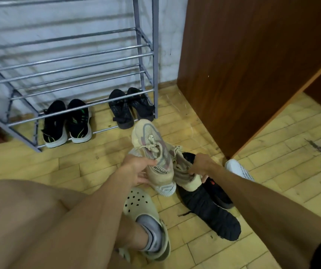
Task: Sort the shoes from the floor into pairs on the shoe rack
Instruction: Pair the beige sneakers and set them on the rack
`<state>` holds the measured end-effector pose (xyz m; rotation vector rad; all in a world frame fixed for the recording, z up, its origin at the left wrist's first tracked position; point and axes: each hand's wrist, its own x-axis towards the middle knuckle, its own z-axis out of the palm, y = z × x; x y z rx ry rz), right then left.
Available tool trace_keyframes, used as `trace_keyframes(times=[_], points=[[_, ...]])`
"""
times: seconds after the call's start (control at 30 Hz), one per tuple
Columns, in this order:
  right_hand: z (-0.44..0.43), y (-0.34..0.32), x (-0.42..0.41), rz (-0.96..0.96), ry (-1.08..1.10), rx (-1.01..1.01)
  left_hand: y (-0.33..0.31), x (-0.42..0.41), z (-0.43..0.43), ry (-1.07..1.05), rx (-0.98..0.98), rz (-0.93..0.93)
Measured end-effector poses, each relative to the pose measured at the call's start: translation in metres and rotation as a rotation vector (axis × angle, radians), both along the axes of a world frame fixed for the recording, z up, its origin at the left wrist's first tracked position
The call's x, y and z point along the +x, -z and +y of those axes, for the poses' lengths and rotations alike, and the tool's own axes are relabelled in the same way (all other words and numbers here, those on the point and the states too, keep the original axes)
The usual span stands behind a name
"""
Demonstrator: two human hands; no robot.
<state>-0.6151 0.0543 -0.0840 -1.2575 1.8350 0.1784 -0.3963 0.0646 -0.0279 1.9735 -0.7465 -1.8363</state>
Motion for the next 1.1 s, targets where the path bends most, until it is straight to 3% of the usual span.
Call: trace_keyframes(times=[0.2, 0.37, 0.6, 1.1], points=[[-0.020, -0.046, -0.012, -0.092, 0.036, -0.124, -0.039, 0.008, 0.004, -0.155, -0.045, 0.138], [-0.049, -0.078, 0.010, -0.340, 0.234, -0.307, -0.063, 0.023, -0.006, -0.304, -0.120, 0.132], [-0.105, -0.105, 0.059, -0.479, 0.328, -0.372, -0.086, 0.051, -0.054, -0.404, -0.284, 0.030], [-0.258, -0.070, 0.115, -0.529, 0.413, -0.471, -0.032, 0.103, -0.233, -0.338, -0.440, -0.124]])
